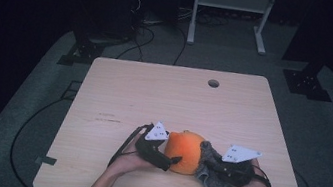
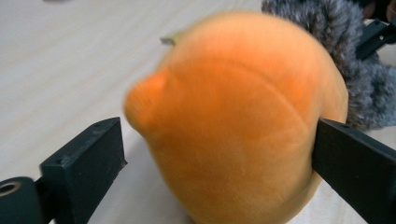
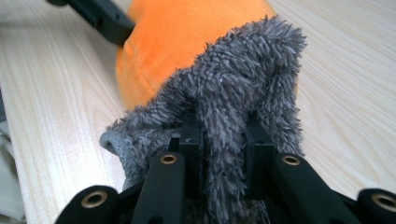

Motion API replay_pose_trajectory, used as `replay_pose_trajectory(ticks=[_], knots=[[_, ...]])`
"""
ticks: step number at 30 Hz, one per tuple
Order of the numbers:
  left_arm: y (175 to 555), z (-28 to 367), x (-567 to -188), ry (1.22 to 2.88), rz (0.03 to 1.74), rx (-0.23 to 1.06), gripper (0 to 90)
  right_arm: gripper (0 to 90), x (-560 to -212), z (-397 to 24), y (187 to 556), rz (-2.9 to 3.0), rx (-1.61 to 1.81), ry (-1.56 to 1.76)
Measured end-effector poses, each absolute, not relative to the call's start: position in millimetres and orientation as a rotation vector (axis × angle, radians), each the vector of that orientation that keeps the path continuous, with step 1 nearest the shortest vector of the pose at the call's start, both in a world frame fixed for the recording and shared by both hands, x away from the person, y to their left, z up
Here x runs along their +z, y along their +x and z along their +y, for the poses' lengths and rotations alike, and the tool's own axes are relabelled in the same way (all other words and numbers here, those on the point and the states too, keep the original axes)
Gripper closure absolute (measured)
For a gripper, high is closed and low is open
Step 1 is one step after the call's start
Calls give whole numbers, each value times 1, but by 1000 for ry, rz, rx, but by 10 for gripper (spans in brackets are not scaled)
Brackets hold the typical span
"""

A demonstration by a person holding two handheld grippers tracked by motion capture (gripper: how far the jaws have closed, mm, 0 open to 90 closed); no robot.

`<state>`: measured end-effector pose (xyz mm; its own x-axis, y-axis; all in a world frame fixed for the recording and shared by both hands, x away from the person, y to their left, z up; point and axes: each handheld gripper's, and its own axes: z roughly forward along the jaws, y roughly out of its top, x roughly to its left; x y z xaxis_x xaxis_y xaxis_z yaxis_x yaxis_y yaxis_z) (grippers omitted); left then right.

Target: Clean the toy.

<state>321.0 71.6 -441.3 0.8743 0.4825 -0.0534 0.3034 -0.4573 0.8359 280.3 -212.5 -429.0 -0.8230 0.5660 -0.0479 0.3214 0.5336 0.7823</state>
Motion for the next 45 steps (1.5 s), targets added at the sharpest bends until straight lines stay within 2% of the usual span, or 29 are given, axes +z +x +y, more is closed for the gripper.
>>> replay_pose_trajectory(ticks=[1,4,9,12,16,21,25,28,32,35,38,40,45], knots=[[319,71,-443,2079,534,231,108,730,-429,-214,281,2479,1175,749],[311,67,-440,2108,467,303,174,732,-422,-216,281,2465,1211,784],[293,56,-435,2168,306,439,223,731,-395,-193,269,2427,1298,640],[290,57,-431,2181,255,415,215,730,-397,-185,265,2457,1250,583],[300,61,-426,2098,369,308,129,732,-407,-194,265,2486,1243,570],[301,50,-439,2060,447,300,93,730,-402,-187,260,2448,1246,566],[298,55,-438,2075,397,324,196,731,-401,-183,261,2432,1219,554],[296,55,-438,2082,385,336,216,733,-409,-199,273,2413,1269,646],[298,55,-431,2055,420,334,109,736,-414,-211,275,2395,1262,721],[301,55,-430,2006,469,327,79,734,-411,-207,271,2409,1265,695],[300,55,-433,2015,453,325,107,729,-405,-198,267,2405,1290,645],[300,59,-433,2030,430,331,167,730,-402,-194,266,2398,1316,625],[300,67,-436,2071,401,322,224,732,-413,-204,275,2399,1311,694]])
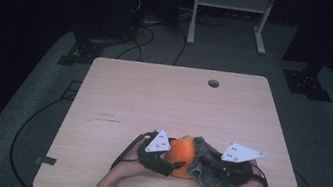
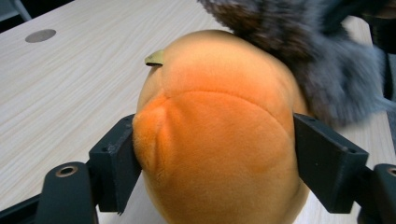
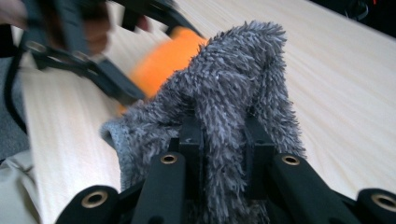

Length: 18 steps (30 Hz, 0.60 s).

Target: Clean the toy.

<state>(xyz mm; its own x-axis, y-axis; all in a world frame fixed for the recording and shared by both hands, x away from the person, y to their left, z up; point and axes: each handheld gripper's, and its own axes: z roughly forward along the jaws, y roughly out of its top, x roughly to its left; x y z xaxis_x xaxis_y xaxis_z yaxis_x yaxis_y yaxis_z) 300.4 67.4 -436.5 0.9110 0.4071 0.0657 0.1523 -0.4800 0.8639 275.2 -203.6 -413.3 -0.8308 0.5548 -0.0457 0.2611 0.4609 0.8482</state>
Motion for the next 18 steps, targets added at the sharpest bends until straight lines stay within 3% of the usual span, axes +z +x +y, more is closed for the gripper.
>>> replay_pose_trajectory(ticks=[5,11,18], knots=[[300,73,-439,2073,392,311,227,733,-424,-226,284,2390,1306,846],[301,74,-439,2074,385,304,213,728,-411,-212,276,2382,1394,757],[301,75,-441,2070,389,301,207,728,-433,-229,287,2412,1340,888]])
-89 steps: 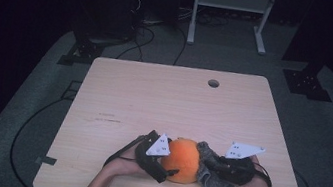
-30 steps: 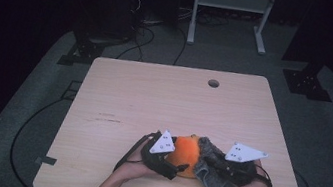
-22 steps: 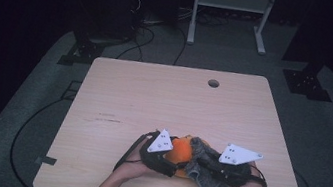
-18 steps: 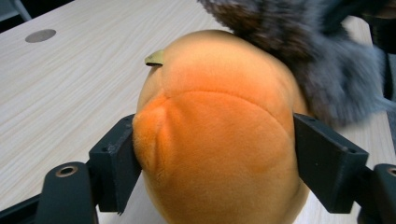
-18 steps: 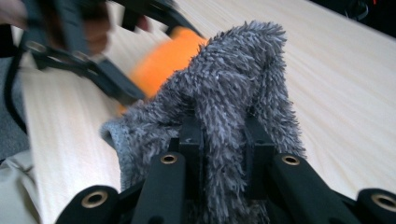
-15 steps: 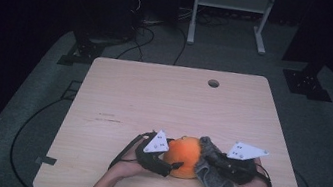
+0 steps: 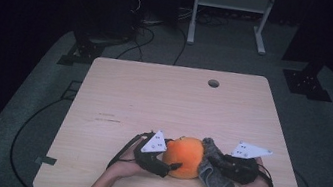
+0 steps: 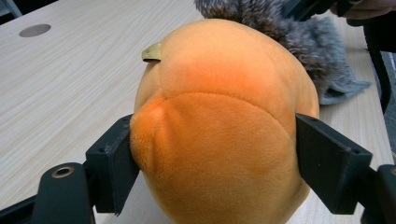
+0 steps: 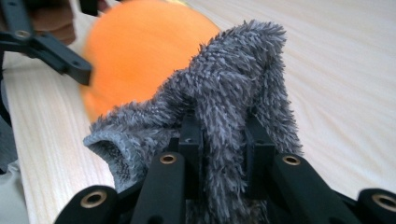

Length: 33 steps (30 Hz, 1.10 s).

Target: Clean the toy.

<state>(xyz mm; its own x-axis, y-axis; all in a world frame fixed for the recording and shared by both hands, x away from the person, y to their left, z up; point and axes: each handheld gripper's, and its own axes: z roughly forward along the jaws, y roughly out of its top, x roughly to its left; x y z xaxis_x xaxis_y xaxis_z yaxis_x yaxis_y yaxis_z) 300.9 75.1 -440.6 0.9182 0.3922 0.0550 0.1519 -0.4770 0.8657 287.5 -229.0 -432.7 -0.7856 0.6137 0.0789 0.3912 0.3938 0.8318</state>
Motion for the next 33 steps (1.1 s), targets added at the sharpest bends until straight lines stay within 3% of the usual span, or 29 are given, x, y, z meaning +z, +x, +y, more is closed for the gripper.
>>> replay_pose_trajectory(ticks=[7,16,22,29,33], knots=[[301,75,-441,2079,373,300,202,726,-417,-224,286,2362,1470,865],[302,79,-442,2078,375,287,200,724,-448,-239,296,2460,1307,1011],[304,81,-443,2074,386,274,194,722,-427,-227,286,2399,1367,911],[303,79,-443,2075,384,279,194,721,-446,-236,299,2468,1252,1015],[299,75,-442,2084,352,299,193,720,-428,-236,293,2406,1336,965]])
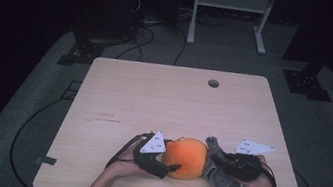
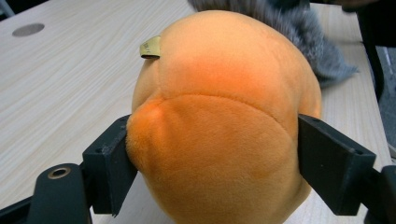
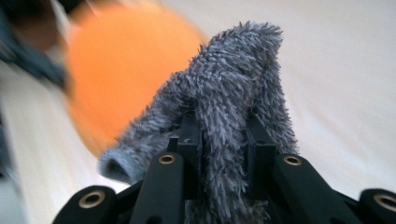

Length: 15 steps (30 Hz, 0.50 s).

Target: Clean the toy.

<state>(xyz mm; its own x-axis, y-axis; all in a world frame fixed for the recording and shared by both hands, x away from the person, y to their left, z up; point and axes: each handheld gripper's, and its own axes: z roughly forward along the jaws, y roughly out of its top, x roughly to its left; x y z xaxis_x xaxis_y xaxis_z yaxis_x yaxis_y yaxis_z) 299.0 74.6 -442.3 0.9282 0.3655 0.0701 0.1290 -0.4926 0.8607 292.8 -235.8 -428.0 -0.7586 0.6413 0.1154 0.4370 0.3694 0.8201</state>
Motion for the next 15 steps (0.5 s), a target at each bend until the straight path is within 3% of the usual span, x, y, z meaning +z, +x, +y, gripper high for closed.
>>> replay_pose_trajectory(ticks=[3,9,15], knots=[[294,69,-441,2097,303,319,192,716,-416,-231,289,2387,1430,895],[289,62,-439,2095,272,318,187,718,-424,-230,289,2434,1346,897],[281,56,-437,2118,200,351,187,720,-400,-214,274,2422,1382,746]])
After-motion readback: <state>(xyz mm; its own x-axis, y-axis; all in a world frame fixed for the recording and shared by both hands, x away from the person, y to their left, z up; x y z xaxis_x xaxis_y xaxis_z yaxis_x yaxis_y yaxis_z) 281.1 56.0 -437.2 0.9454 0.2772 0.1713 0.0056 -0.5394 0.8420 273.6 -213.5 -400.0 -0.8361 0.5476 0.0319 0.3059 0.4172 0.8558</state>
